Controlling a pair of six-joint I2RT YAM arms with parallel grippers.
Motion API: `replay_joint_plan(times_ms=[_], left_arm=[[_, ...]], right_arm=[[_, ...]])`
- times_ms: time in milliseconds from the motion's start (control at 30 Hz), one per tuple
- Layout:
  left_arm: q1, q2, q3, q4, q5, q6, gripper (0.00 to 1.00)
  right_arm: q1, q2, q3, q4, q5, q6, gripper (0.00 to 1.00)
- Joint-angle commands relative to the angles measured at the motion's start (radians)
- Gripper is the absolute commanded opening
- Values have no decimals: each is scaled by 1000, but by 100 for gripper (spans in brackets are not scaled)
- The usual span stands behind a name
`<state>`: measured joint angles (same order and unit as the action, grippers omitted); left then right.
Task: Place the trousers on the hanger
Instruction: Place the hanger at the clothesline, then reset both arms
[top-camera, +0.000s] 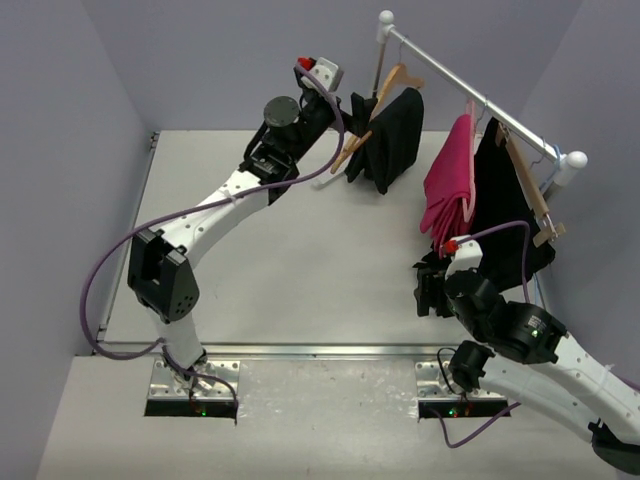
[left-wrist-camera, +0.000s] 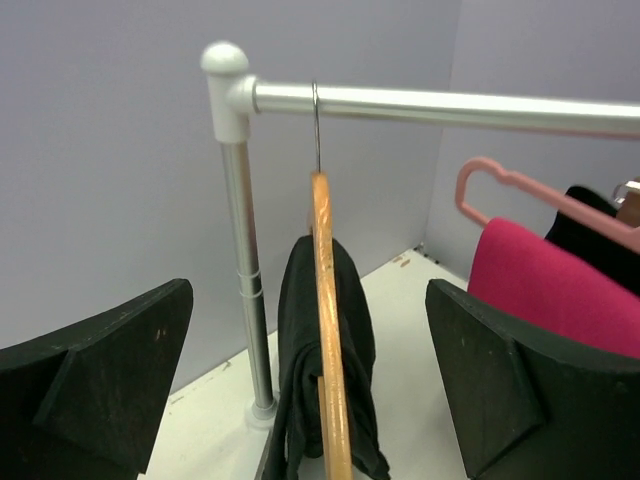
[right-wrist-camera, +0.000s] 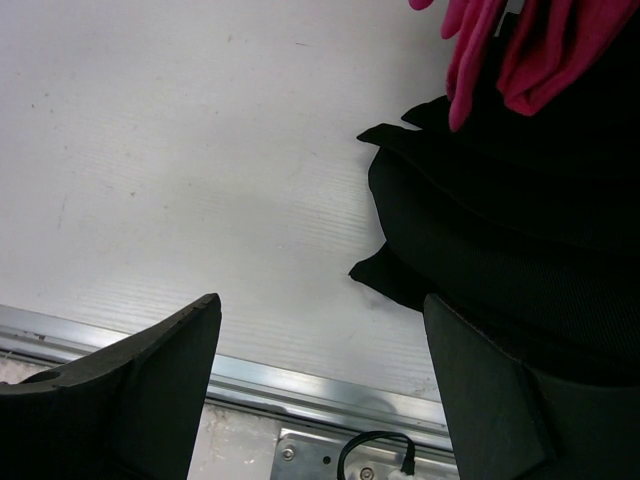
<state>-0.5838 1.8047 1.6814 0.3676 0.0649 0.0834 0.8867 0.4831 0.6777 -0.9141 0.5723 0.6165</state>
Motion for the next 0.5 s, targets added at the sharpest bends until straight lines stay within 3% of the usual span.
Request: replay_joint_plan(times_ms=[0,100,167,267,367,467], left_arm=[[-8,-162,-14,-30,-66,-59,100],[-8,-266,-49,-206,-230,-156,100],[-8,-360,-119,-327,-386,-252,100],[7,-473,-227,-573,-593,-443,100],[35,-632,-365,-811,-681,-599,100],[38,-786,-513,-897,-704,-640,100]], right_arm=[[1,-3,37,10,23,-19,82],[0,14,74,-19,49,-26,83],[0,42,109,-56,81,-29,99],[0,90,169,-119,144,-22,99],[1,144,258,-239,222,19,99],[1,162,339,-294,237,25,99]])
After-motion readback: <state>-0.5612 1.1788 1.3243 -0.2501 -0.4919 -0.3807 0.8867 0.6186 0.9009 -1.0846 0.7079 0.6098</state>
